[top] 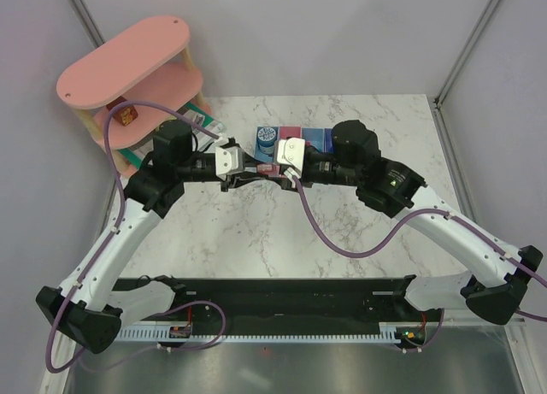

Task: Sort the stationery into containers
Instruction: Place the stationery in the storage box.

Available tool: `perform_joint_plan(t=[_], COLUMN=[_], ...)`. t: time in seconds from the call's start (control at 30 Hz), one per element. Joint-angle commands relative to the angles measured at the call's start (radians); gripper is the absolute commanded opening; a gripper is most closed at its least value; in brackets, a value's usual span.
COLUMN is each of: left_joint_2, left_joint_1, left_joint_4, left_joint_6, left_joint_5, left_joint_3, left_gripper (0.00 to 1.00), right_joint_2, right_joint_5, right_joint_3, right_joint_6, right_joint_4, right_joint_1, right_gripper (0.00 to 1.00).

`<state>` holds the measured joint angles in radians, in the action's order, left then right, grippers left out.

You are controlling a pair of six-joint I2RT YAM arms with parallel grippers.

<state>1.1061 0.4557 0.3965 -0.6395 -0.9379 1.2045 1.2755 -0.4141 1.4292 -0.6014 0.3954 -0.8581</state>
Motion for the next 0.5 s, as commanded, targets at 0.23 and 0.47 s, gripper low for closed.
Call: perform_joint_plan(t=[0.23, 0.47], left_joint_2=[-0.058, -0.052], left_joint_1=[0.006, 0.005], left_joint_4=[0.107, 0.107], left_joint_6=[-0.124, -0.127], left_joint_5=[-0.122, -0.131], left_joint_3=[0.015, 0.018], left_gripper=[0.02, 0.02], right_joint_2=[-0.002, 0.013], right_joint_5=[-0.049, -0.072], right_joint_3=[0.004, 0.017], right_joint_6=[0.028, 0.041], right_joint_4=[-0.04, -0.041], right_joint_1=[-0.002, -0.004], right_gripper=[0.52, 0.43])
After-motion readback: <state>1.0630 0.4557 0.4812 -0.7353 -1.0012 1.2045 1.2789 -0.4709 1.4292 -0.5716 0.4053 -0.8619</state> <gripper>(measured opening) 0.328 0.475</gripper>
